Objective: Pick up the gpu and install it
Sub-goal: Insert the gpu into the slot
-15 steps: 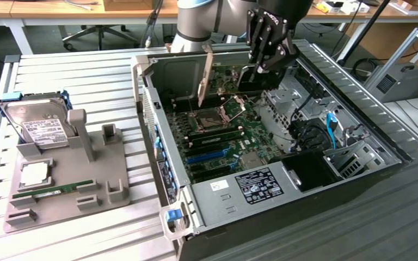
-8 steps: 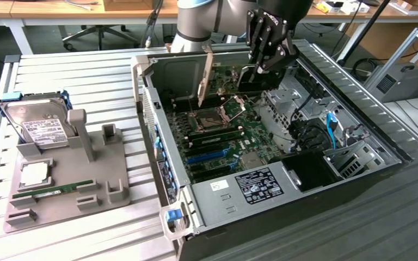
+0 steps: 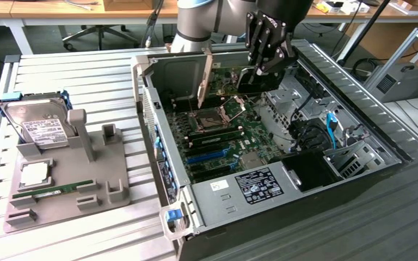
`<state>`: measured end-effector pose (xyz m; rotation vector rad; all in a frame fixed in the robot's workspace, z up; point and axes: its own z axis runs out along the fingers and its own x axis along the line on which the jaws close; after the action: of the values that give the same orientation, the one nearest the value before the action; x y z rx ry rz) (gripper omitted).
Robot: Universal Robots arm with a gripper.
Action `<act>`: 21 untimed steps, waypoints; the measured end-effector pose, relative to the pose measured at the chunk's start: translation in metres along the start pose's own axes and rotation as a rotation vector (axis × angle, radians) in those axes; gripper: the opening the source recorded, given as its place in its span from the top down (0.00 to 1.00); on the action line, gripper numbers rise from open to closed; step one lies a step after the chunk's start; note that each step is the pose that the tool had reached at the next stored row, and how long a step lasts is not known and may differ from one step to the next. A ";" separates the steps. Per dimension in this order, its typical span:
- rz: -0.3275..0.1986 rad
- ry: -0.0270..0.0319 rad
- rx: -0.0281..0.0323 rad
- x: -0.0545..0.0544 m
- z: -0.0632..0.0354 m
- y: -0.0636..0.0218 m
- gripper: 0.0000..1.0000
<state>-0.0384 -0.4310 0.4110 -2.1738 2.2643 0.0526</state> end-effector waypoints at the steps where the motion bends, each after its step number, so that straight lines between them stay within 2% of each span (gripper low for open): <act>1: 0.000 -0.0001 0.0000 0.000 0.0000 0.0000 0.73; 9: 0.000 -0.0002 0.0000 0.000 0.0001 0.0000 0.73; 21: 0.000 -0.0002 0.0000 0.000 0.0065 -0.0001 0.73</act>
<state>-0.0384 -0.4310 0.4046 -2.1737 2.2642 0.0527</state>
